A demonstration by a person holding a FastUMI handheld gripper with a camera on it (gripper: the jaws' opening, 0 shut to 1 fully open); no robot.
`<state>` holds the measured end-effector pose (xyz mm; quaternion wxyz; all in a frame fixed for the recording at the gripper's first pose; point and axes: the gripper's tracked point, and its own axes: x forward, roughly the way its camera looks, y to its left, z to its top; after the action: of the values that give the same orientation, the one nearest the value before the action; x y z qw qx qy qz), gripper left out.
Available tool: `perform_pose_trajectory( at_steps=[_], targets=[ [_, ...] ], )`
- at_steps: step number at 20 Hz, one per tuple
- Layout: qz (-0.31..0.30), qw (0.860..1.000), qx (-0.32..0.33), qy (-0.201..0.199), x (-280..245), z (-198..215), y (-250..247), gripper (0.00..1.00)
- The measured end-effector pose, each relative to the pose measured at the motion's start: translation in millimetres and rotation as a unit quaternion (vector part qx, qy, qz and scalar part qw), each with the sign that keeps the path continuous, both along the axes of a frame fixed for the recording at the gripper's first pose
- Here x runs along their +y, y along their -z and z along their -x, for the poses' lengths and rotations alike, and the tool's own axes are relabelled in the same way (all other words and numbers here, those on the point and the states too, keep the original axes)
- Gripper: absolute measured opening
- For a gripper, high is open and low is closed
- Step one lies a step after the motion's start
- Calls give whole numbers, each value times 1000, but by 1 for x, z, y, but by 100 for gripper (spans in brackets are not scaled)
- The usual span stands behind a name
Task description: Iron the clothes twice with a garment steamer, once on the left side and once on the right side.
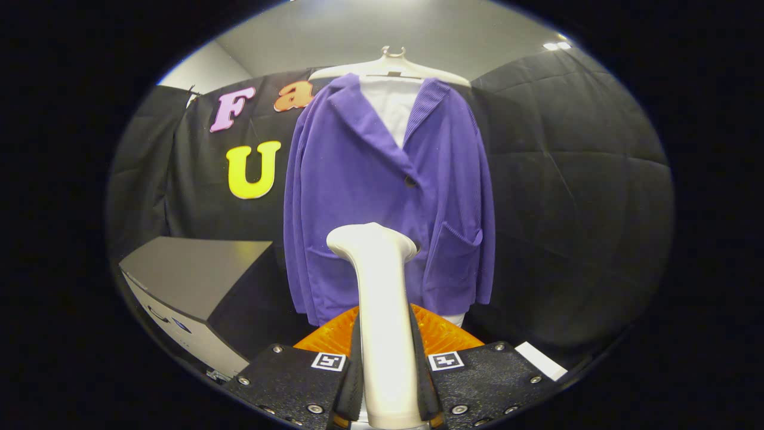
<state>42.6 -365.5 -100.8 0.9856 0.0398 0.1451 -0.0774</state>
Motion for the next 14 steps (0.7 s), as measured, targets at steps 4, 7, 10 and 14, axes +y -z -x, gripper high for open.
perform_pose_trajectory(
  at_steps=[4,7,10,14],
  targets=[
    [-23,998,-56,9,-33,-4,-54,36],
    [-15,996,-90,22,-66,-13,-92,36],
    [-26,990,-136,41,-91,-29,-133,36],
    [-36,980,-179,76,-118,-50,-161,35]
  ],
)
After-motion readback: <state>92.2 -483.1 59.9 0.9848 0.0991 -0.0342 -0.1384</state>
